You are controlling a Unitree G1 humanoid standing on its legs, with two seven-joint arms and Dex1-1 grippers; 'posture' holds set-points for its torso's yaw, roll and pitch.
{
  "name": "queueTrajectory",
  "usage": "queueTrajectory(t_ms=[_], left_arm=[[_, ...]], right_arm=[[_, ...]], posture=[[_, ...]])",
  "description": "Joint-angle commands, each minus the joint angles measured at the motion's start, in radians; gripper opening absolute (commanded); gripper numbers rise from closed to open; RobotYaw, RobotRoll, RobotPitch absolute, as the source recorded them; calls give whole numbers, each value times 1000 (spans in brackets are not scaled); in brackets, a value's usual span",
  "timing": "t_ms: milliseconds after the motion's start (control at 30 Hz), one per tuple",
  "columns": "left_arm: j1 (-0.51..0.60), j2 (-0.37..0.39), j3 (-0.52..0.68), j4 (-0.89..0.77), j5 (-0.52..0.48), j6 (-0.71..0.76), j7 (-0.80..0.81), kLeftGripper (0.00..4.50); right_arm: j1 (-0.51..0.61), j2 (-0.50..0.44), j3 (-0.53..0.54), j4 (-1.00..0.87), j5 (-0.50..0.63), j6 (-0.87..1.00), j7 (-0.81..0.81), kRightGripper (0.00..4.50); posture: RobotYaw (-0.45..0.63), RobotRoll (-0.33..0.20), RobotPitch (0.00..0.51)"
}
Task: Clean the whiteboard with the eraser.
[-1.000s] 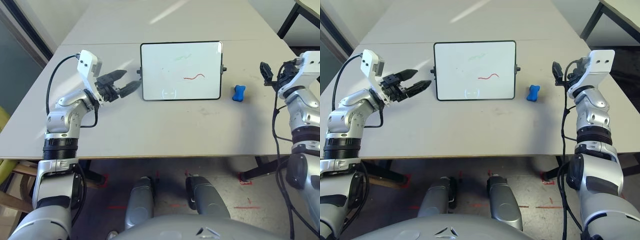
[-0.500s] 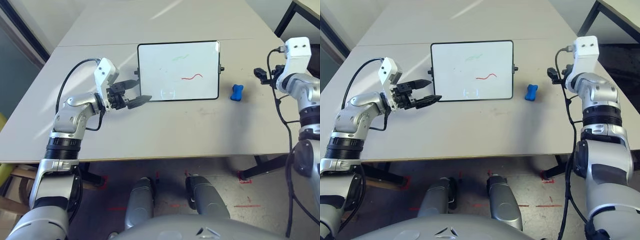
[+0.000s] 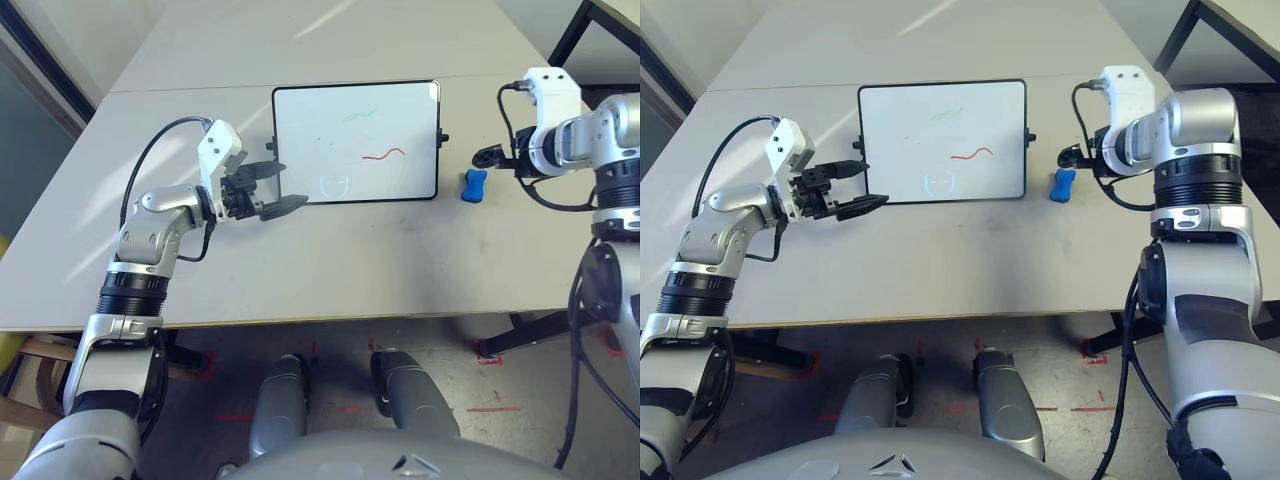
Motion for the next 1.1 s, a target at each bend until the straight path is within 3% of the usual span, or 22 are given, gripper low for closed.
queueTrajectory(t_ms=[33,567,1100], left_arm=[[13,-9,-17,-12,15,-6,4,4500],[45,-40,-19,-53,12,-1,22,4500],[53,-45,-18,-68,9,4,34,4500]], right_arm=[[1,12,-6,44,-18,3,-34,4465],[-61,103,-128,258,-50,-145,-230,4465],[-49,129,-120,383,-78,-274,-298,4465]], posture=[[-193,0,137],[-186,0,148],[-177,0,154]])
